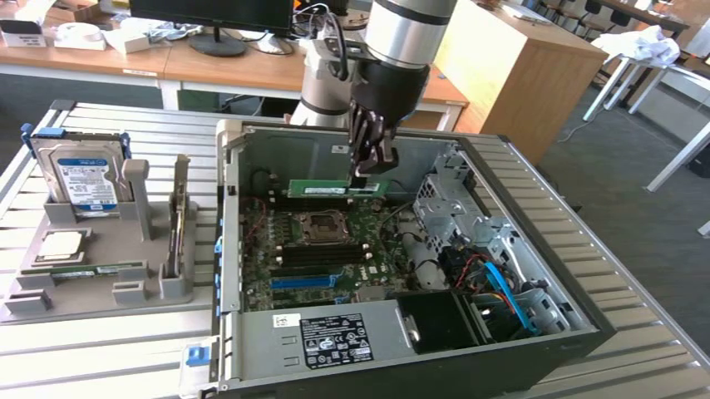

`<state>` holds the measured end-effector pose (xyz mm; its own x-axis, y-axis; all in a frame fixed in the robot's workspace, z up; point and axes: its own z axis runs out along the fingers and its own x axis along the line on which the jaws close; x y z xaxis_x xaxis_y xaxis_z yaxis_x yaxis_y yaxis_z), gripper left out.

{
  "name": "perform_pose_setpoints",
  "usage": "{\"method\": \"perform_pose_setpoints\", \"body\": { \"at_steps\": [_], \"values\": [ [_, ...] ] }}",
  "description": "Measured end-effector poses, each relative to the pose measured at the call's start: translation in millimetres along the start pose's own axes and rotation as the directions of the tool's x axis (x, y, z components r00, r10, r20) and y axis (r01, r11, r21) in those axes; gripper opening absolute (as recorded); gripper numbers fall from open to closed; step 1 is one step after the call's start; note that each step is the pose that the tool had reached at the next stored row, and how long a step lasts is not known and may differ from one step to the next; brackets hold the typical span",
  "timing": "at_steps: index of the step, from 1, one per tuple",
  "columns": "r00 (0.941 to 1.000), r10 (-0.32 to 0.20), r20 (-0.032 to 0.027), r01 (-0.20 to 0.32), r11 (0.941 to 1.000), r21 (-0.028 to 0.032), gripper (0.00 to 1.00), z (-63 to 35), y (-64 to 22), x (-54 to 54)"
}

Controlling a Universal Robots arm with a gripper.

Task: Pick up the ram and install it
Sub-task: 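Pick up the ram and move it above insertion slot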

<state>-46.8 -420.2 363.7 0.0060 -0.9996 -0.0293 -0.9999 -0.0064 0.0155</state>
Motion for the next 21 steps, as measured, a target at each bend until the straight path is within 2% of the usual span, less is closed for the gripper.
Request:
{"method": "perform_pose_setpoints", "body": {
  "at_steps": [11,21],
  "values": [
    [1.0,0.001,-0.0001,-0.001,1.0,0.0,0.12,11.8,-0.2,0.4],
    [1.0,0.002,0.0001,-0.002,1.0,0.0001,0.12,14.5,-0.2,0.4]
  ]
}}
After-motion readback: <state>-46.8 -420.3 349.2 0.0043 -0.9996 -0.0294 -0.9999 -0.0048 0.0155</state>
